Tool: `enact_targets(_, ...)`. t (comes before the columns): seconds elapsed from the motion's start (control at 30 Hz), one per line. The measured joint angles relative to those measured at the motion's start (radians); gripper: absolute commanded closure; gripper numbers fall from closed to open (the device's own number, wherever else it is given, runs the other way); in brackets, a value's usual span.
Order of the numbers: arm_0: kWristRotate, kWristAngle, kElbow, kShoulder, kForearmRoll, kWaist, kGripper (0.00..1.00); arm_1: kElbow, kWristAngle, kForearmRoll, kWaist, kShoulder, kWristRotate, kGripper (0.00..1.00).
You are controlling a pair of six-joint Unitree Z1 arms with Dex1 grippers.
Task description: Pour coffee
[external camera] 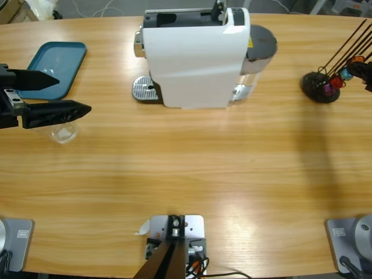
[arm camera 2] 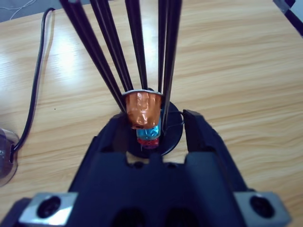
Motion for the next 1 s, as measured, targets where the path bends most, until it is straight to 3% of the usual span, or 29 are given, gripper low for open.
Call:
enact_targets(0.07, -0.006, -0.001, 0.0, 0.002, 0.0, 0.0, 0.013, 0.0, 0.002, -0.007, 0.0, 0.007, -0.002, 0.504)
enact_targets(0.13, -0.012, -0.001, 0.0, 0.003, 0.0, 0.0, 0.013, 0.0, 0.003, -0.01, 0.0, 0.012, -0.003, 0.62)
enact_targets(0.27, -0.02, -0.001, 0.001, 0.004, 0.0, -0.002, 0.013, 0.0, 0.009, -0.01, 0.0, 0.016, -0.006, 0.631)
enact_targets(0.37, -0.024, -0.002, 0.001, 0.004, 0.0, -0.002, 0.013, 0.0, 0.013, -0.016, 0.0, 0.016, -0.009, 0.741)
enact_targets(0.87, -0.037, -0.021, 0.001, 0.006, 0.0, -0.002, 0.013, 0.005, 0.016, -0.042, -0.002, 0.016, -0.03, 0.787)
enact_targets(0.93, -0.038, -0.021, 0.001, 0.006, -0.001, -0.005, 0.013, 0.005, 0.016, -0.042, -0.003, 0.016, -0.03, 0.865)
enact_targets(1.0, -0.04, -0.022, 0.001, 0.006, -0.002, -0.008, 0.013, 0.005, 0.016, -0.042, -0.003, 0.016, -0.03, 0.867)
